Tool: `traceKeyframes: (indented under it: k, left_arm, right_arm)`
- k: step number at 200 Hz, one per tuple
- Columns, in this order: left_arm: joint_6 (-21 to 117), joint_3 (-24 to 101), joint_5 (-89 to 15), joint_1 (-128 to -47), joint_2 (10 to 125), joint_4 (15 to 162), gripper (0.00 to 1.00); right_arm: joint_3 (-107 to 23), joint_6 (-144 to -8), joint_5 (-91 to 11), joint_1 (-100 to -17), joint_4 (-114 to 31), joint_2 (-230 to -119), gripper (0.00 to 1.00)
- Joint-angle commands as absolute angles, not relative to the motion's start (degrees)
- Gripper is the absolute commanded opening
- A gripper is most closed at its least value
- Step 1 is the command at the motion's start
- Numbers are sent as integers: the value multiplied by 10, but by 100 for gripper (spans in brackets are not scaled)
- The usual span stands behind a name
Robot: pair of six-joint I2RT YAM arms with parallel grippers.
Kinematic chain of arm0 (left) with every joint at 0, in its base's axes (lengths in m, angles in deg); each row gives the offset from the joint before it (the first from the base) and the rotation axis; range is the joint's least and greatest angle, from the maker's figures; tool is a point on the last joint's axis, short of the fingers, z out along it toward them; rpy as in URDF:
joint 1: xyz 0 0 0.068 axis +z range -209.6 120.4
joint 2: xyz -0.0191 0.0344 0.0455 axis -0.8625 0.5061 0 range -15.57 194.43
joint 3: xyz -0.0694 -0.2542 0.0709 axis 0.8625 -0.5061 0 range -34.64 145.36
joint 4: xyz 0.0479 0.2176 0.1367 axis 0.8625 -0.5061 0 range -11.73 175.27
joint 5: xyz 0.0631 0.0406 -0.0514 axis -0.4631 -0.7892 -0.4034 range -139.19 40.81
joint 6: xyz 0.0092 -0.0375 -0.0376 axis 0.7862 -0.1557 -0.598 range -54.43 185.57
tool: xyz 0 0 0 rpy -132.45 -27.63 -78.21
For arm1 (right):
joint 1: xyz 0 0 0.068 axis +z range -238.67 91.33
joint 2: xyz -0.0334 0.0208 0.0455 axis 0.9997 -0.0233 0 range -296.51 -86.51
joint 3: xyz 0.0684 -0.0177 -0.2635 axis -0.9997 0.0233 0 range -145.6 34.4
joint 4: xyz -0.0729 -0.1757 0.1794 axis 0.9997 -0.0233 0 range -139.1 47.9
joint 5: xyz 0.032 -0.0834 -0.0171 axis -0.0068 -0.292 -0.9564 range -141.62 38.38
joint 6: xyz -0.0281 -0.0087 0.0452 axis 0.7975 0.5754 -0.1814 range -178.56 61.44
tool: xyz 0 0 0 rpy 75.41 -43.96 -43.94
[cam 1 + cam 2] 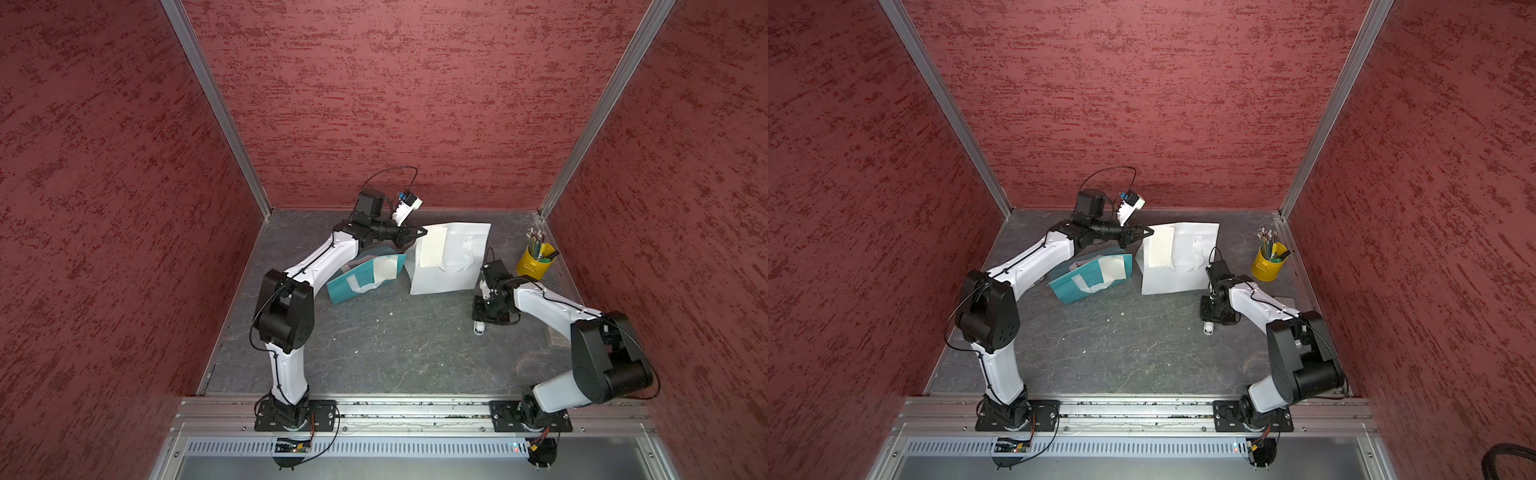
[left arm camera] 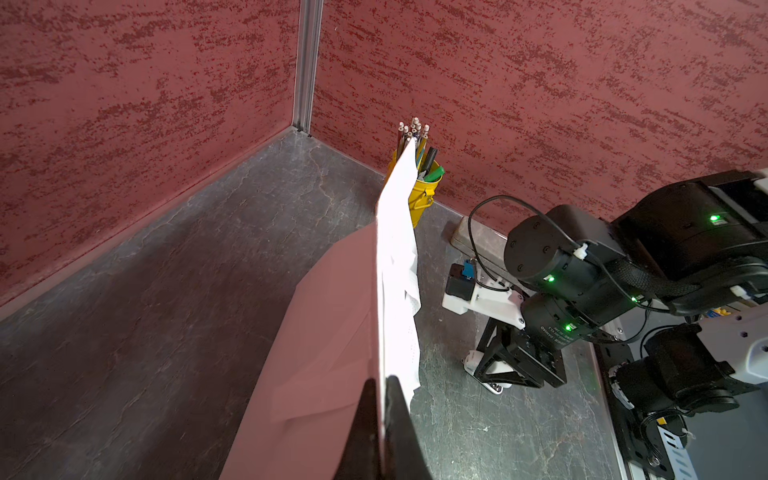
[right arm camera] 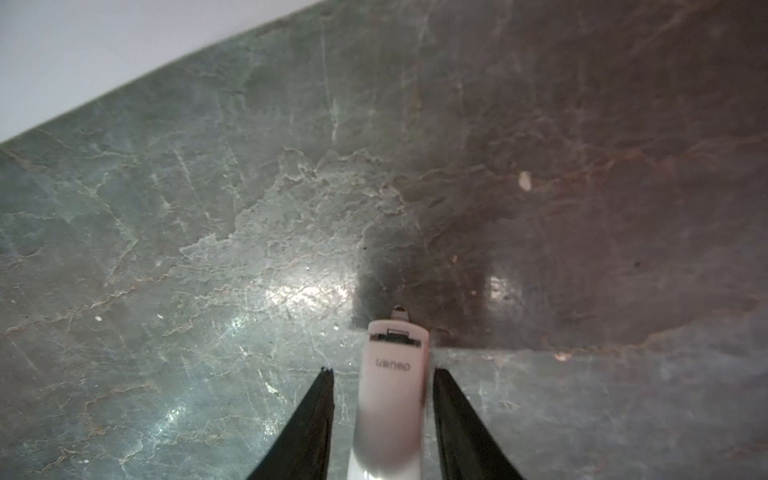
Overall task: Staple the receipts to the bags
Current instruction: Pick up the stapler from the center of the board.
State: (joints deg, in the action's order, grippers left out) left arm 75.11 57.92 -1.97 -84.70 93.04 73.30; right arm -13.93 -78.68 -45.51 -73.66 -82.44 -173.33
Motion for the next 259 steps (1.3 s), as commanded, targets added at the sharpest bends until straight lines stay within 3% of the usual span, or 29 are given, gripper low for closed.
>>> traceKeyframes:
  k: [1, 99, 169, 202, 228, 259]
  left_arm:
    - [761, 569, -23, -849, 907, 730, 0]
    - [764, 563, -22, -848, 905, 724, 0]
    - [762, 563, -21, -849, 905, 723, 0]
    - [762, 560, -22, -851, 903, 721, 0]
    - [761, 561, -22, -852, 904, 723, 0]
    - [761, 561, -23, -852, 908, 723, 0]
  right_arm:
    - [-148, -793, -504, -725, -824, -1743, 39]
    - [-174, -803, -551, -704, -806, -1764, 39]
    - [-164, -798, -545, -701, -807, -1768, 28]
    - [-164, -792, -548, -701, -810, -1772, 36]
    - [-163, -790, -545, -701, -812, -1777, 36]
    - [-163, -787, -541, -699, -810, -1780, 27]
